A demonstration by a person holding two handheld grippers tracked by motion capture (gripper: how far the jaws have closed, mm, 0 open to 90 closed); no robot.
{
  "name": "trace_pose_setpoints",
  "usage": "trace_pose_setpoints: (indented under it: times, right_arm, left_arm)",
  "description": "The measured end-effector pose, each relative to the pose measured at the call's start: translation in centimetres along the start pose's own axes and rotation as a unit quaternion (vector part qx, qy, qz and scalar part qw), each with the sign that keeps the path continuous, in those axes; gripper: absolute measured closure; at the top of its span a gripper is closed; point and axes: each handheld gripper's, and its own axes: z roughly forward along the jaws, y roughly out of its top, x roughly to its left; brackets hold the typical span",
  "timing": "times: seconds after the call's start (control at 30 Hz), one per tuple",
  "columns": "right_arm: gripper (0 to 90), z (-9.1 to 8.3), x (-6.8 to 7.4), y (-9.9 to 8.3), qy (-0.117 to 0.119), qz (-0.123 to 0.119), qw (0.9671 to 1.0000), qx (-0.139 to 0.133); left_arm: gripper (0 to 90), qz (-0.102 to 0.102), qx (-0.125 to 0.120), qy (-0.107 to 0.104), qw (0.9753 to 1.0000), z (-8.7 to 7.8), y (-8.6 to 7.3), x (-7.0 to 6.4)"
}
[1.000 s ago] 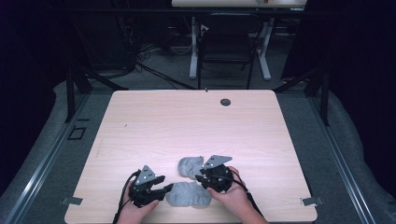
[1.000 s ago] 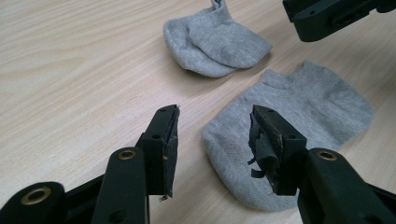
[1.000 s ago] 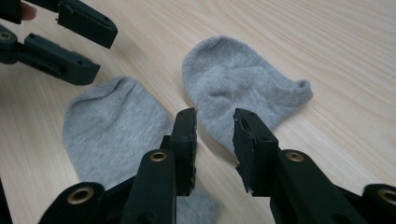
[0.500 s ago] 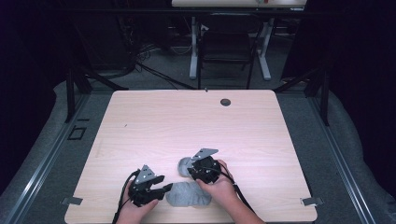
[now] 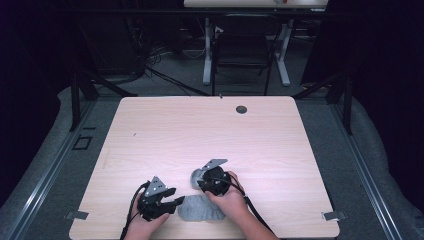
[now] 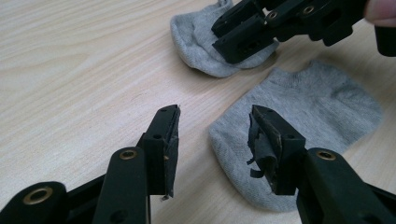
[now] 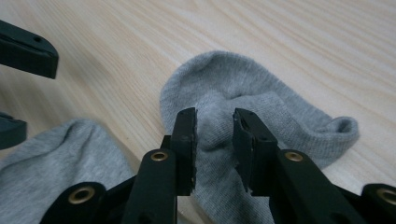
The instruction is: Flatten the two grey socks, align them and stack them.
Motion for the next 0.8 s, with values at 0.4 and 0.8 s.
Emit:
trace_pose_setpoints:
  times: [0.4, 0.8]
  right_arm:
    - [85.9, 0.2, 0.3, 0.0, -0.009, -0.003, 1.0, 0.0]
    - [87.0, -1.7, 0.2, 0.4, -0.002, 0.009, 0.9992, -0.038]
  left_arm:
    - [53.4, 0.001, 0.0, 0.003, 1.0, 0.0, 0.0, 0.1]
    - [53.0, -0.001, -0.003, 0.007, 1.0, 0.5, 0.9, 0.5]
